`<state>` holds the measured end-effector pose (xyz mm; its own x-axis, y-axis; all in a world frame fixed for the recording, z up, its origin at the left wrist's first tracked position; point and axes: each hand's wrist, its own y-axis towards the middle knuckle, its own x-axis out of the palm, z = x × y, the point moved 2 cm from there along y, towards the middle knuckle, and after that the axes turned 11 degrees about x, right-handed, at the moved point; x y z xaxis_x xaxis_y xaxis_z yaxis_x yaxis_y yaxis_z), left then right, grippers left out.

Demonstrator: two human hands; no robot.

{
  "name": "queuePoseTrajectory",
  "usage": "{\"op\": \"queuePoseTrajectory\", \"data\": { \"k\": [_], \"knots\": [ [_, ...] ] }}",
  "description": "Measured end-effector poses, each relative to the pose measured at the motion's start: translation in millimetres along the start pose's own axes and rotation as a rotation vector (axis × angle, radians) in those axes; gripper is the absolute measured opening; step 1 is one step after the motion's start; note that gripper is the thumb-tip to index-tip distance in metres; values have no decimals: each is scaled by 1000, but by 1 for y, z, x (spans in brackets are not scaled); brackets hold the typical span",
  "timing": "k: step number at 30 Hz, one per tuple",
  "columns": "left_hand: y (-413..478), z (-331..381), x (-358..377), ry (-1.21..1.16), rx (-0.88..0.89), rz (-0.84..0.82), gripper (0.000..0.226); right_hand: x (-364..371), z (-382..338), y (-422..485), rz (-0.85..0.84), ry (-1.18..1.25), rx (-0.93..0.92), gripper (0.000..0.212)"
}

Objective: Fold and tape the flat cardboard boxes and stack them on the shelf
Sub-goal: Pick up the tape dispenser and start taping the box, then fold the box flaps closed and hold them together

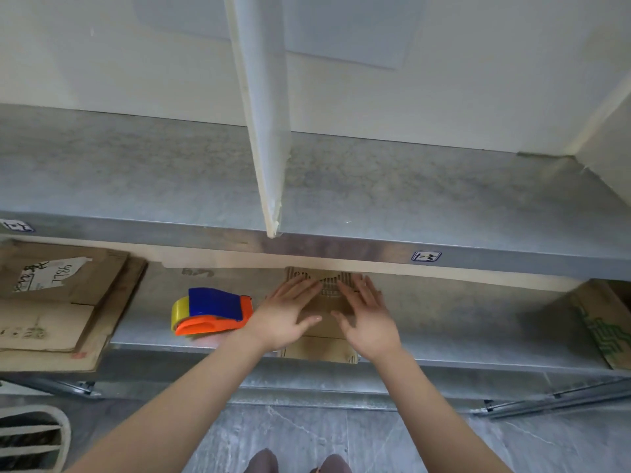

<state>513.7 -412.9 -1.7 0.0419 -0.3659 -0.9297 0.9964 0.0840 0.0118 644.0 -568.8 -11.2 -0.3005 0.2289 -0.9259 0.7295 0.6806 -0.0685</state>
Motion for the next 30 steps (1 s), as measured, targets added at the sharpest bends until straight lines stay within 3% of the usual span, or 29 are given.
{"op": "queuePoseTrajectory", "data": {
  "k": [3, 7, 9, 12, 16, 20, 23, 27, 30],
  "knots": [
    [1, 1, 19, 38, -40, -33, 62, 13, -1, 0, -130, -15, 8, 59],
    [-3, -5, 22, 38, -46, 9, 56, 14, 2, 2, -155, 106, 44, 52],
    [-10, -9, 23, -92, -105, 75, 51, 13, 6, 0, -164, 231, 56, 46],
    [-20, -7, 27, -470, -225, 131, 52, 14, 8, 0, -192, 357, 53, 47],
    [-26, 4, 35, -642, -290, 320, 53, 10, 19, 6, -182, 523, 173, 60],
    [-32, 6, 34, -617, -297, 520, 22, 10, 29, 10, -188, 592, 145, 49],
    [-21, -12, 15, -555, -323, 384, 35, 12, 24, 13, -153, 528, 96, 45],
    [-11, -28, 6, -846, -298, 94, 56, 17, 18, 11, -116, 528, 166, 51],
    [-23, -35, 10, -730, -295, -4, 67, 13, 17, 18, -187, 620, 192, 56]
  ]
}}
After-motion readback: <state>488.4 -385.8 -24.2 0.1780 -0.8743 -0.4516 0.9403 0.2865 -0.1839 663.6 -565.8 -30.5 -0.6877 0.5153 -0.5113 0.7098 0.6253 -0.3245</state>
